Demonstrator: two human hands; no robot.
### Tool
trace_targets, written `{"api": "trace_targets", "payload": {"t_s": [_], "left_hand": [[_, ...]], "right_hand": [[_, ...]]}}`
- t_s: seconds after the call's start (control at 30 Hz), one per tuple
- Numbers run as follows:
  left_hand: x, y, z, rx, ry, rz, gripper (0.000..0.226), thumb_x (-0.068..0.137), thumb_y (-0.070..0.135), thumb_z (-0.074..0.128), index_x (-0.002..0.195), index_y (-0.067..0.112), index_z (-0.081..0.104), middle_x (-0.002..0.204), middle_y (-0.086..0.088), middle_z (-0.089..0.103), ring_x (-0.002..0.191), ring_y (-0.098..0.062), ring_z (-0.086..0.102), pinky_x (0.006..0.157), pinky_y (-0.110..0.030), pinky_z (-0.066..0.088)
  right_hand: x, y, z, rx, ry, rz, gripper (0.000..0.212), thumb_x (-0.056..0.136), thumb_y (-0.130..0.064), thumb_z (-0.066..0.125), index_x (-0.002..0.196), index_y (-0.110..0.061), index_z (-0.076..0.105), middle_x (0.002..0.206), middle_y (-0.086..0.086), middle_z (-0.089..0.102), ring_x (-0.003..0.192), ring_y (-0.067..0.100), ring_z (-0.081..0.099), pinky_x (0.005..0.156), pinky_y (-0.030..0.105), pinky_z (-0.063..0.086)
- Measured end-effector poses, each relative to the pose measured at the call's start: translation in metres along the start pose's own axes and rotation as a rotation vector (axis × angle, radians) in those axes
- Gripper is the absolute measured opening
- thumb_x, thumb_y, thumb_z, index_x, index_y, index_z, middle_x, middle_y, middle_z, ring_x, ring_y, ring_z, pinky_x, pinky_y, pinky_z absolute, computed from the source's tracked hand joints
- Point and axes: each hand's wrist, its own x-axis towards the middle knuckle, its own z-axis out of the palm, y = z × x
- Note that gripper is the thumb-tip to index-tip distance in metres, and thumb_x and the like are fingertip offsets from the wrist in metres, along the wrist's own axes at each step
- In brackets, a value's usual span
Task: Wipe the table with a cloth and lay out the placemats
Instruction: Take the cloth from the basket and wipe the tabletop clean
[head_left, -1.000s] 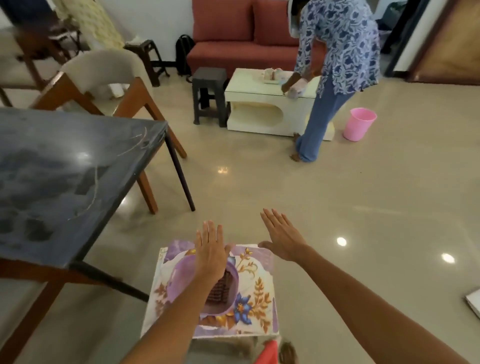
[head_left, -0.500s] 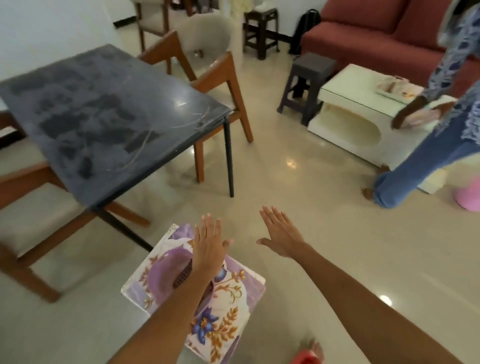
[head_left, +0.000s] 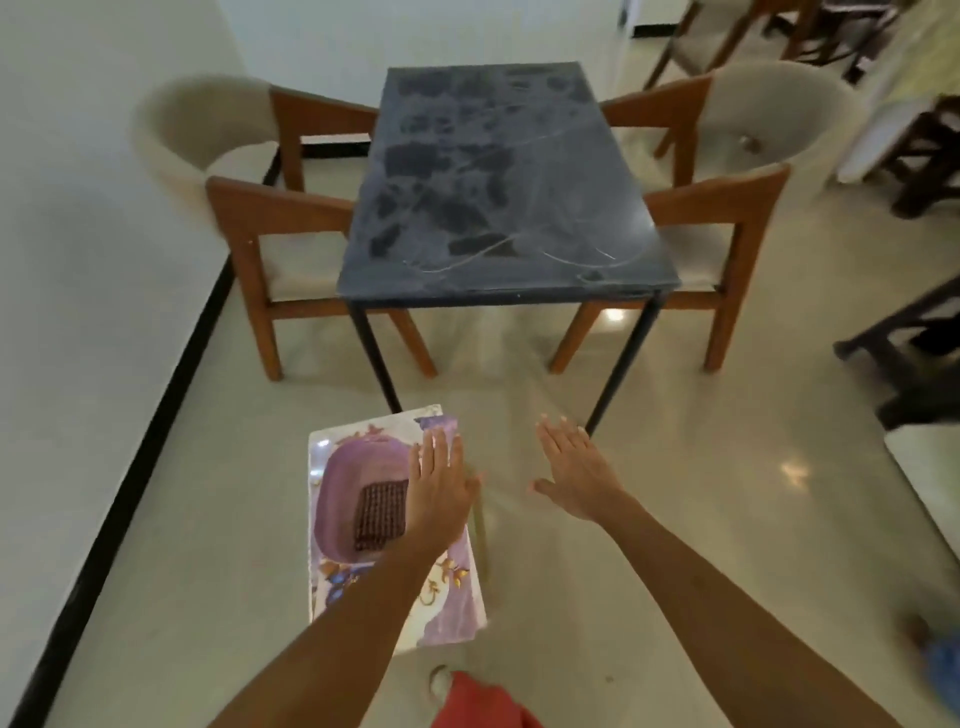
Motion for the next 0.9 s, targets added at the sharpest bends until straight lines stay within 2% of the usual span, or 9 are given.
{"api": "trace_targets", "payload": {"t_s": [0.17,0.23,0.4,0.47,0.53,0.63,0.73,0.8,0.9], "left_hand": [[0.008,-0.015,0.025,0.012,0.006,-0.272,0.07,0.095,0.052,0.027,0.146,0.003,0.033,0.15,-0.027,0.031,0.139,-0.041,0.03,0.112,-0.052,0.027],[0.012,-0.025,0.04,-0.025,-0.044,-0.364,0.068,0.098,0.048,0.023,0.15,0.004,0.019,0.154,-0.027,0.018,0.144,-0.042,0.017,0.116,-0.053,0.019],[0.017,-0.032,0.056,-0.277,-0.088,-0.726,0.065,0.099,0.044,0.007,0.146,0.005,0.03,0.152,-0.029,0.023,0.141,-0.044,0.022,0.115,-0.053,0.025],[0.018,-0.038,0.062,-0.333,-0.11,-0.795,0.057,0.102,0.039,0.023,0.149,0.008,0.02,0.156,-0.025,0.013,0.145,-0.04,0.014,0.118,-0.049,0.018],[0.019,-0.049,0.073,-0.393,-0.136,-0.882,0.058,0.101,0.032,0.035,0.151,0.01,0.013,0.158,-0.021,0.008,0.146,-0.036,0.01,0.119,-0.046,0.017],[0.021,-0.064,0.084,-0.497,-0.083,-1.01,0.053,0.099,0.019,0.039,0.148,0.009,0.02,0.154,-0.02,0.023,0.143,-0.033,0.023,0.115,-0.042,0.025],[0.025,-0.085,0.109,-0.62,-0.084,-1.147,0.045,0.095,0.007,0.038,0.14,0.005,0.031,0.138,-0.018,0.043,0.129,-0.033,0.04,0.107,-0.04,0.033],[0.028,-0.094,0.126,-0.693,-0.127,-1.218,0.043,0.094,0.006,0.037,0.136,0.004,0.033,0.135,-0.019,0.043,0.127,-0.035,0.041,0.106,-0.044,0.035],[0.036,-0.103,0.161,-0.716,-0.183,-1.285,0.045,0.095,0.009,0.039,0.139,0.005,0.029,0.139,-0.019,0.039,0.129,-0.036,0.038,0.105,-0.046,0.038]], "right_hand": [[0.063,-0.011,-0.003,-0.062,-0.074,-0.247,0.087,0.095,-0.05,0.047,0.154,-0.008,-0.001,0.163,0.008,-0.004,0.149,0.028,-0.004,0.121,0.041,-0.001],[0.088,-0.019,-0.004,-0.061,-0.111,-0.338,0.086,0.095,-0.05,0.048,0.155,-0.009,0.001,0.163,0.008,-0.002,0.149,0.028,-0.004,0.121,0.041,-0.001],[0.144,-0.044,0.004,-0.146,-0.204,-0.552,0.083,0.095,-0.051,0.048,0.154,-0.01,0.008,0.163,0.008,0.005,0.15,0.026,0.002,0.12,0.04,0.001],[0.164,-0.061,0.008,-0.154,-0.191,-0.632,0.081,0.095,-0.048,0.051,0.154,-0.01,0.011,0.162,0.007,0.009,0.15,0.025,0.005,0.119,0.039,0.003],[0.181,-0.084,0.016,-0.143,-0.231,-0.714,0.075,0.096,-0.044,0.052,0.153,-0.01,0.018,0.161,0.008,0.015,0.149,0.025,0.009,0.12,0.038,0.005],[0.198,-0.121,0.035,-0.071,-0.295,-0.818,0.06,0.097,-0.034,0.053,0.148,-0.009,0.034,0.154,0.01,0.035,0.143,0.026,0.028,0.118,0.039,0.018],[0.216,-0.162,0.068,-0.011,-0.317,-0.881,0.039,0.1,-0.021,0.049,0.138,-0.009,0.048,0.136,0.007,0.055,0.122,0.02,0.053,0.101,0.027,0.042],[0.229,-0.181,0.093,-0.048,-0.368,-0.85,0.034,0.101,-0.017,0.044,0.134,-0.01,0.05,0.127,0.005,0.059,0.11,0.019,0.058,0.092,0.025,0.046],[0.248,-0.201,0.14,-0.15,-0.459,-0.814,0.034,0.097,-0.012,0.043,0.13,-0.008,0.05,0.126,0.012,0.056,0.112,0.03,0.055,0.093,0.038,0.046]]}}
